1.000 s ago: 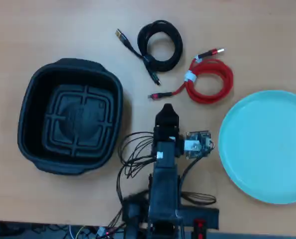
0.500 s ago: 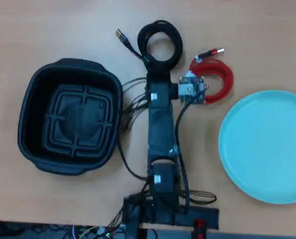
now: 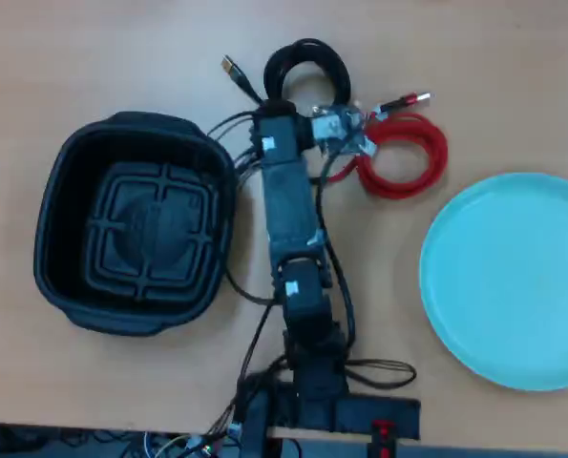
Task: Put a black charging cable in a black bowl and put a red charging cable in a green bowl
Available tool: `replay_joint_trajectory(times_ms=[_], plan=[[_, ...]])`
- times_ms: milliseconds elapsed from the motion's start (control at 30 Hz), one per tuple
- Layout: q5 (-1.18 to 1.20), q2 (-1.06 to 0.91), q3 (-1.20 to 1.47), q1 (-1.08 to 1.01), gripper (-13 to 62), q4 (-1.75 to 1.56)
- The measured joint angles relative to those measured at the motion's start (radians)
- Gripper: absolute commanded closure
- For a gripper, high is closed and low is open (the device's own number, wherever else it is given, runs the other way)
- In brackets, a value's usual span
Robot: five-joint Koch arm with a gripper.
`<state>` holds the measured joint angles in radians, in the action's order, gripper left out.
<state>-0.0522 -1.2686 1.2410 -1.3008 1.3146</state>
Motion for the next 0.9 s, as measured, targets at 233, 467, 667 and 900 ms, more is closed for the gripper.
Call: replay_joint_trajectory(times_ms=[233,467,667,900], plan=[[0.003,0.089,-0.117,0.018,3.3,0.011],[0.066,0.146,-0.127,0.02,3.3,-0.002],[0.124,0.189,-0.127,0.003,3.3,-0.005],[0.218,0.206,-0.127,-0.029,3.3,-0.012]])
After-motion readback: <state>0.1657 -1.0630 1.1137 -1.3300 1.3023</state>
